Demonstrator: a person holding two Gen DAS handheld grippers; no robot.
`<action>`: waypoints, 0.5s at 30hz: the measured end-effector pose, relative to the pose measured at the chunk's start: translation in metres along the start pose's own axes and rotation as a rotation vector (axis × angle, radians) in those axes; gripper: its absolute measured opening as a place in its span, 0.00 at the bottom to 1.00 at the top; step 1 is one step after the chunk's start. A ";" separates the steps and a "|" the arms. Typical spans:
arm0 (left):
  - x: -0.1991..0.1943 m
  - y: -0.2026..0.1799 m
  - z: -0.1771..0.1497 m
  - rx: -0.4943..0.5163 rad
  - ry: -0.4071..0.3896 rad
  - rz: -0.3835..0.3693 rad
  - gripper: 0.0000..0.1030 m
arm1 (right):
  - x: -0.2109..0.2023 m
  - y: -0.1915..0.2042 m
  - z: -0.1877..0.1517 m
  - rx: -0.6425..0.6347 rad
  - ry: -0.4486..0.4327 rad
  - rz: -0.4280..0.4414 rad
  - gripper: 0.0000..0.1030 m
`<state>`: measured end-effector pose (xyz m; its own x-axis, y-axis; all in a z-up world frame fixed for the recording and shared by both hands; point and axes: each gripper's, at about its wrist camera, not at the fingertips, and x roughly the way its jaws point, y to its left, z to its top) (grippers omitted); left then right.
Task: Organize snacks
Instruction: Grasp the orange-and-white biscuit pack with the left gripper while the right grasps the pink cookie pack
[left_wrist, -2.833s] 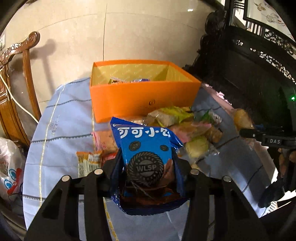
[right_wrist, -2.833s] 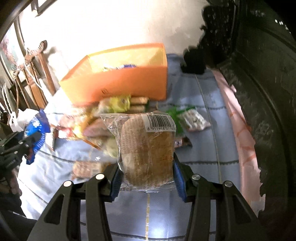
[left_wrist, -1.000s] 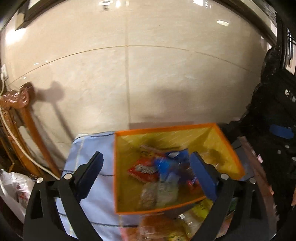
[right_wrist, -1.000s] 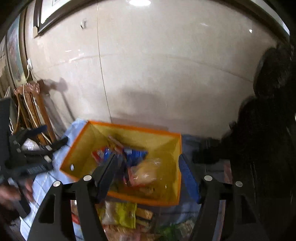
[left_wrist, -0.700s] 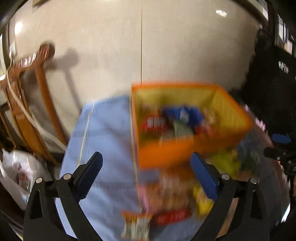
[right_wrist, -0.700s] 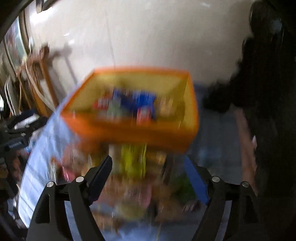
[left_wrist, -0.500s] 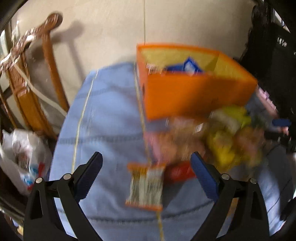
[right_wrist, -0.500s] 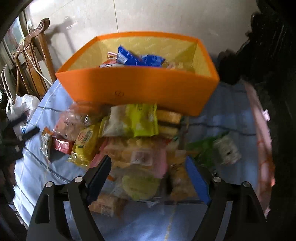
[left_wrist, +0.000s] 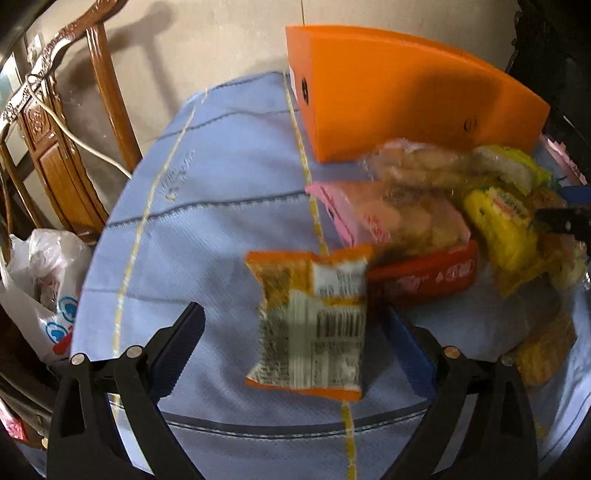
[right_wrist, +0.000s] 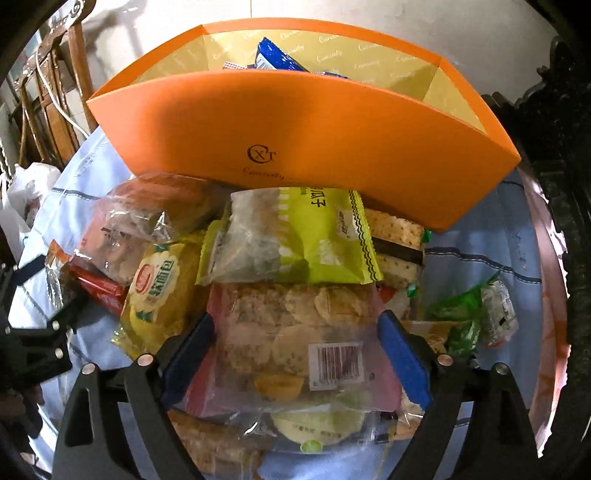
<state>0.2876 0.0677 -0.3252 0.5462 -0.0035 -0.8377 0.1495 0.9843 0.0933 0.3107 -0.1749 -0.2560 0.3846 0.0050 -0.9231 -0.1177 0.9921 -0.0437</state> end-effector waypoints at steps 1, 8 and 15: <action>0.003 0.000 -0.003 -0.002 0.016 -0.005 0.92 | 0.002 0.001 -0.001 -0.004 0.011 0.000 0.89; -0.004 0.010 -0.011 -0.049 -0.027 -0.073 0.68 | 0.004 0.014 -0.004 -0.083 -0.003 -0.035 0.71; -0.021 0.016 -0.016 -0.083 -0.027 -0.157 0.41 | -0.014 0.013 -0.021 -0.073 -0.044 -0.009 0.63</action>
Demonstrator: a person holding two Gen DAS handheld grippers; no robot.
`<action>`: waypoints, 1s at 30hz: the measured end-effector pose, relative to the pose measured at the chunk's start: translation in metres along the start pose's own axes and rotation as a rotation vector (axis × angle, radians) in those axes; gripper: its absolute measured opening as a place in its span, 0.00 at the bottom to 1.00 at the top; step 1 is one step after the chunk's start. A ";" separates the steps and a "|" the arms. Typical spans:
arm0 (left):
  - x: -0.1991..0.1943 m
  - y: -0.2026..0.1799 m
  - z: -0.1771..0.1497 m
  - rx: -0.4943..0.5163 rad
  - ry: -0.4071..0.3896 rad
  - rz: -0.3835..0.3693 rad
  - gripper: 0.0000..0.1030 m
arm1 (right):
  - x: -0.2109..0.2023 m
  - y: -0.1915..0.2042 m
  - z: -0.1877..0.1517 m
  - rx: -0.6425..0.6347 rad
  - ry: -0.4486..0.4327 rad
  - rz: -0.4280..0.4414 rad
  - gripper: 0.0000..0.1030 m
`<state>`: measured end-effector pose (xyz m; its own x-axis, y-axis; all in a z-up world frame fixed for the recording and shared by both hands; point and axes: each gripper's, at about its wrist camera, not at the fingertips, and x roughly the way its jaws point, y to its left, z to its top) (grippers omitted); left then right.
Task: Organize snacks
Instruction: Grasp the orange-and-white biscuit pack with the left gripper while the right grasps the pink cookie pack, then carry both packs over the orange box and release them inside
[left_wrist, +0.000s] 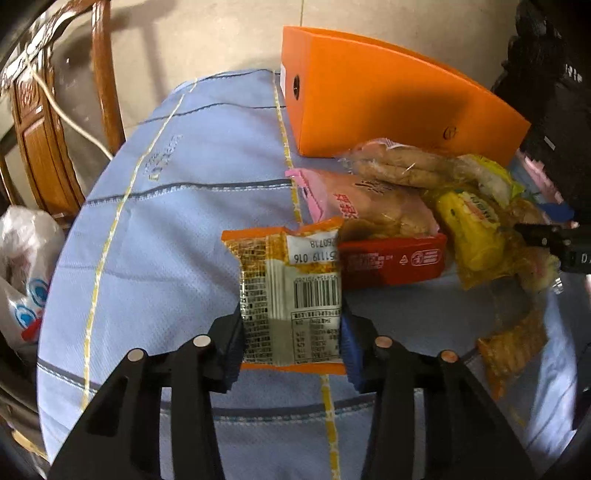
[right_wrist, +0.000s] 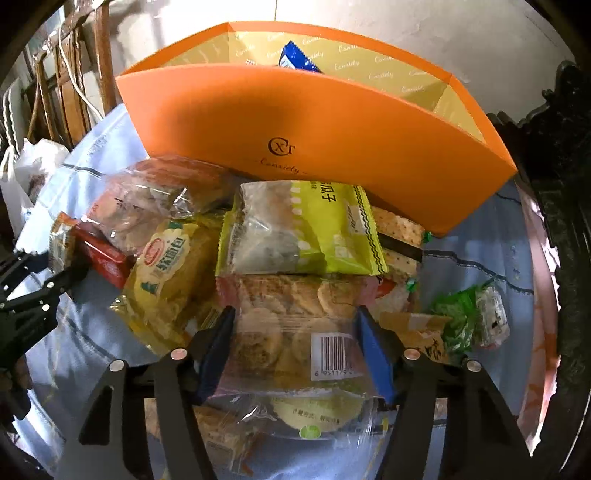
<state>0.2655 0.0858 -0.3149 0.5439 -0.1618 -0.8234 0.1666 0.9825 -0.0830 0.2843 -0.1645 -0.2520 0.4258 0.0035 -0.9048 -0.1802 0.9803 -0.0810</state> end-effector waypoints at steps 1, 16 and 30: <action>-0.004 0.002 -0.002 -0.018 0.002 -0.020 0.41 | -0.003 -0.002 0.000 0.008 -0.006 0.004 0.62; -0.063 -0.019 0.018 -0.029 -0.108 -0.118 0.41 | -0.080 -0.048 -0.020 0.134 -0.154 0.066 0.61; -0.111 -0.063 0.070 0.009 -0.173 -0.061 0.41 | -0.160 -0.062 -0.010 0.151 -0.314 0.048 0.61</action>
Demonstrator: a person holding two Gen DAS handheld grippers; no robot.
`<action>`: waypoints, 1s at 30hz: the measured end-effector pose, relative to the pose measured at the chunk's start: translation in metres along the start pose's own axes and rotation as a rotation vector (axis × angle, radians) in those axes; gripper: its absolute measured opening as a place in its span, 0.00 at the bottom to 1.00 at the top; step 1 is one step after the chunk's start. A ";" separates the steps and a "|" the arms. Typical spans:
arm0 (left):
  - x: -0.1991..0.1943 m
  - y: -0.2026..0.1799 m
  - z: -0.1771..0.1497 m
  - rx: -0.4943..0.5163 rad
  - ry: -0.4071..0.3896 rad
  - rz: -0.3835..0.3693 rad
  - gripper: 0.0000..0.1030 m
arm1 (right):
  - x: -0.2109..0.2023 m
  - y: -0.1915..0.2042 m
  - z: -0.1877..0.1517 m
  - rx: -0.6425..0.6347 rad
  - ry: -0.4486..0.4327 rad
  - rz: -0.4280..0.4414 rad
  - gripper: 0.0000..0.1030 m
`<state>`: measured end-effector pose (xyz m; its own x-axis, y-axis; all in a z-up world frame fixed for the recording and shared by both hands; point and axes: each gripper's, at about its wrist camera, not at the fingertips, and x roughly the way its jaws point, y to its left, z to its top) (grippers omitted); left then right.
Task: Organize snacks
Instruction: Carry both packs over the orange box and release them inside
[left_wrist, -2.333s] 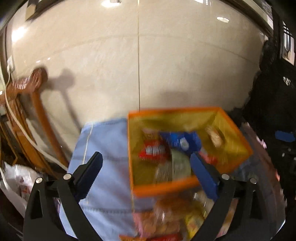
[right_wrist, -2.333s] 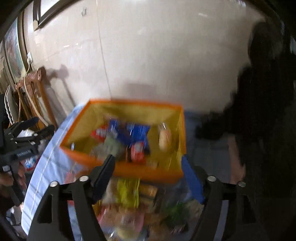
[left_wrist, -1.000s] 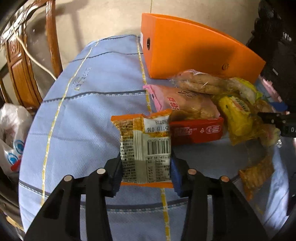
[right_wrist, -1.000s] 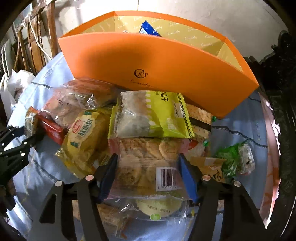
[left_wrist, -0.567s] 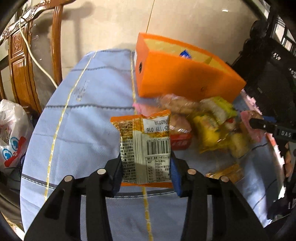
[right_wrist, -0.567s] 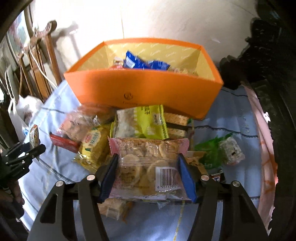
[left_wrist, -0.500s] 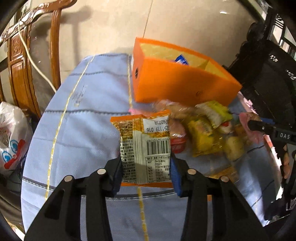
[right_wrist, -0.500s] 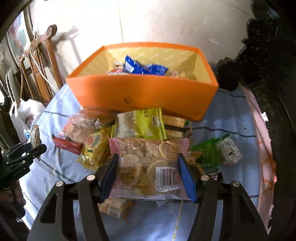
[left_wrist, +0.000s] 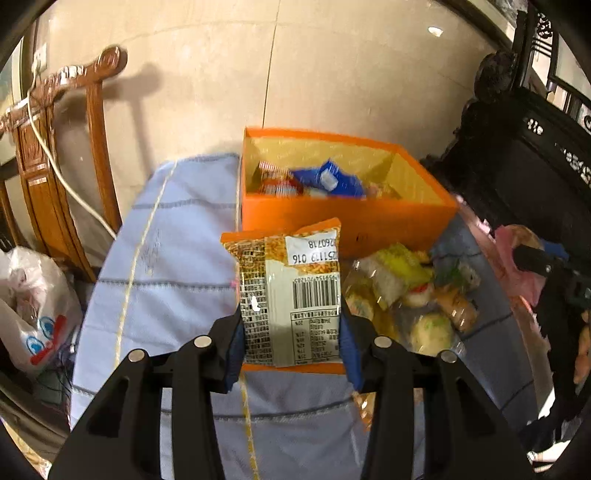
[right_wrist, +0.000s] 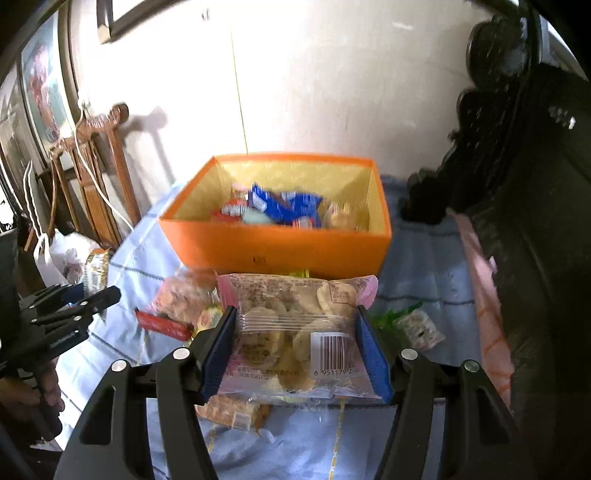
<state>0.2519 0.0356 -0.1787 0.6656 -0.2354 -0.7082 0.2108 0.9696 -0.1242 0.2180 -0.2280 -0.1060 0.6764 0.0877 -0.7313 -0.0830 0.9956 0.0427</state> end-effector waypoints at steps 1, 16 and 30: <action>-0.003 -0.003 0.007 0.004 -0.012 0.000 0.41 | -0.004 0.000 0.004 -0.001 -0.012 -0.001 0.61; -0.044 -0.066 0.136 0.125 -0.185 0.001 0.41 | -0.070 -0.013 0.097 -0.027 -0.214 -0.027 0.61; -0.013 -0.073 0.159 0.132 -0.155 0.036 0.41 | -0.044 -0.015 0.129 -0.029 -0.205 -0.032 0.61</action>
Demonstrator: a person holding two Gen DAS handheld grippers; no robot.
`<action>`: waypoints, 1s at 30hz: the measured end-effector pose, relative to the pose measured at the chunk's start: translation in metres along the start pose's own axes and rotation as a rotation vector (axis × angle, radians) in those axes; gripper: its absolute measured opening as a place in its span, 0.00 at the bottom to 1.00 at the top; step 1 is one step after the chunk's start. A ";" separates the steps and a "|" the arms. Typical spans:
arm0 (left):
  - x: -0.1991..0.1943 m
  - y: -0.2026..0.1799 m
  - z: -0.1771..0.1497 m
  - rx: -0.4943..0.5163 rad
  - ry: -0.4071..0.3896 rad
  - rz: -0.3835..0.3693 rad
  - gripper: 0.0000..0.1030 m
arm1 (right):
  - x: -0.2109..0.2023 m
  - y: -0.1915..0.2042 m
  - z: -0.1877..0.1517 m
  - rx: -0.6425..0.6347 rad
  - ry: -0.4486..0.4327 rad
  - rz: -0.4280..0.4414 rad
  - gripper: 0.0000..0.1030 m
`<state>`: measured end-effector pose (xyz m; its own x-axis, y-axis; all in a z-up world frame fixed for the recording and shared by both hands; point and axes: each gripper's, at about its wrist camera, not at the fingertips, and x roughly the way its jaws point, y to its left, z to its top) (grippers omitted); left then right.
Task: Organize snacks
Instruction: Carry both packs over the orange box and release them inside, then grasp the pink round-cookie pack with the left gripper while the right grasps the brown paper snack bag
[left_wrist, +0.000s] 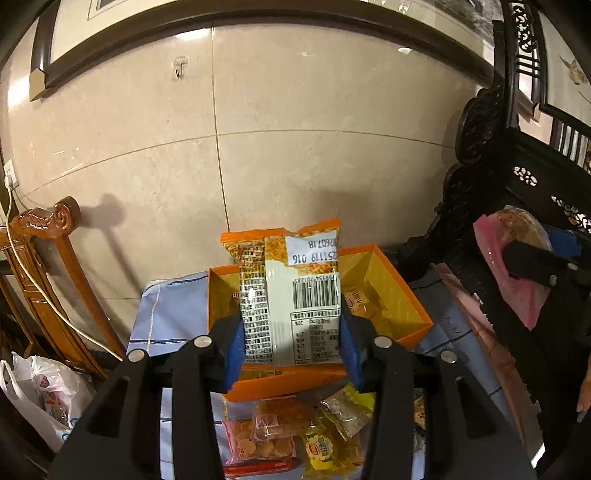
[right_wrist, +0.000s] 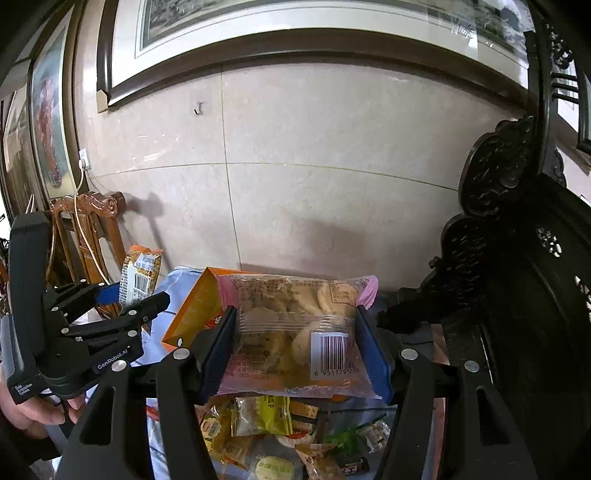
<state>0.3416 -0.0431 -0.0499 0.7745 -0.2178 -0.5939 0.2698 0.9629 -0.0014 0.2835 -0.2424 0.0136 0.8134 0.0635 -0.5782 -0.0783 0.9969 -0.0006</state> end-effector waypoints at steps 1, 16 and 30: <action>0.004 0.001 0.000 -0.002 0.004 0.001 0.41 | 0.004 0.000 0.001 0.001 0.004 0.000 0.61; 0.119 0.025 0.007 -0.002 0.144 0.083 0.94 | 0.127 -0.015 0.020 -0.005 0.174 0.010 0.72; 0.086 0.079 -0.141 -0.049 0.267 0.088 0.94 | 0.120 -0.027 -0.147 0.036 0.411 -0.071 0.74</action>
<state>0.3486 0.0369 -0.2149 0.6140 -0.0902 -0.7841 0.1757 0.9841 0.0244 0.2981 -0.2681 -0.1756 0.5175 -0.0216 -0.8554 -0.0039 0.9996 -0.0276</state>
